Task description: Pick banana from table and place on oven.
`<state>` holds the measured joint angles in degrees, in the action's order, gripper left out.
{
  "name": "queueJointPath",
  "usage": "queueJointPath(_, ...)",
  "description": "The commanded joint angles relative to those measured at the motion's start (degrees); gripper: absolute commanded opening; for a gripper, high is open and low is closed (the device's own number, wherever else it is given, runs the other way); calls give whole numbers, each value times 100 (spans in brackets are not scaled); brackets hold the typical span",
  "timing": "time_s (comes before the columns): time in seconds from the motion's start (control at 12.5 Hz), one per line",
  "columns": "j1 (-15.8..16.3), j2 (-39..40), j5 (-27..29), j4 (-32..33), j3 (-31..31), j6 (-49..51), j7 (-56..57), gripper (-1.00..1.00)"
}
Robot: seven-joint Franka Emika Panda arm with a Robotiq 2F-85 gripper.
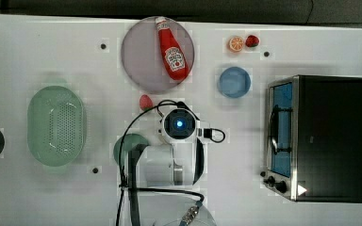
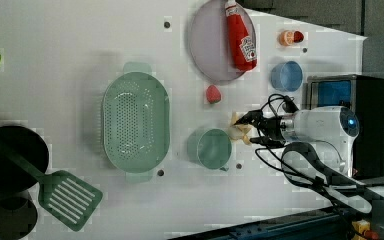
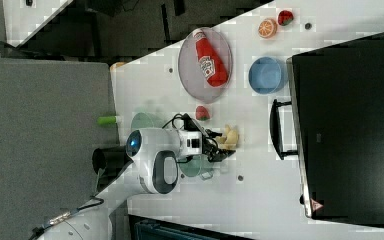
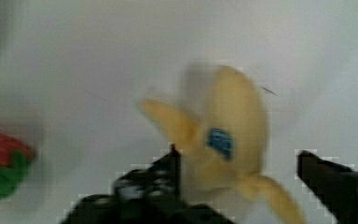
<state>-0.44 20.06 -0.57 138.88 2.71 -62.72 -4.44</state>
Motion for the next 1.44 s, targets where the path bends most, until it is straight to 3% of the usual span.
queueJointPath(0.08,-3,-92,-88,41,-152,-166,-59,-6)
queueJointPath(0.24,-3,-70,-88,46,-151,-165,-59,-50)
queueJointPath(0.32,-5,-65,-88,43,-153,-167,-59,-58)
queueJointPath(0.56,-4,-256,-88,12,-132,-137,-59,-58)
queueJointPath(0.72,-4,-854,-88,-7,-115,96,-59,-58)
queueJointPath(0.96,-7,-2136,-88,-325,-105,1582,-59,-58)
queueJointPath(1.12,-19,-2832,-88,-878,-132,2927,-59,-58)
queueJointPath(1.44,-68,-3246,-88,-2297,-598,4914,-17,-58)
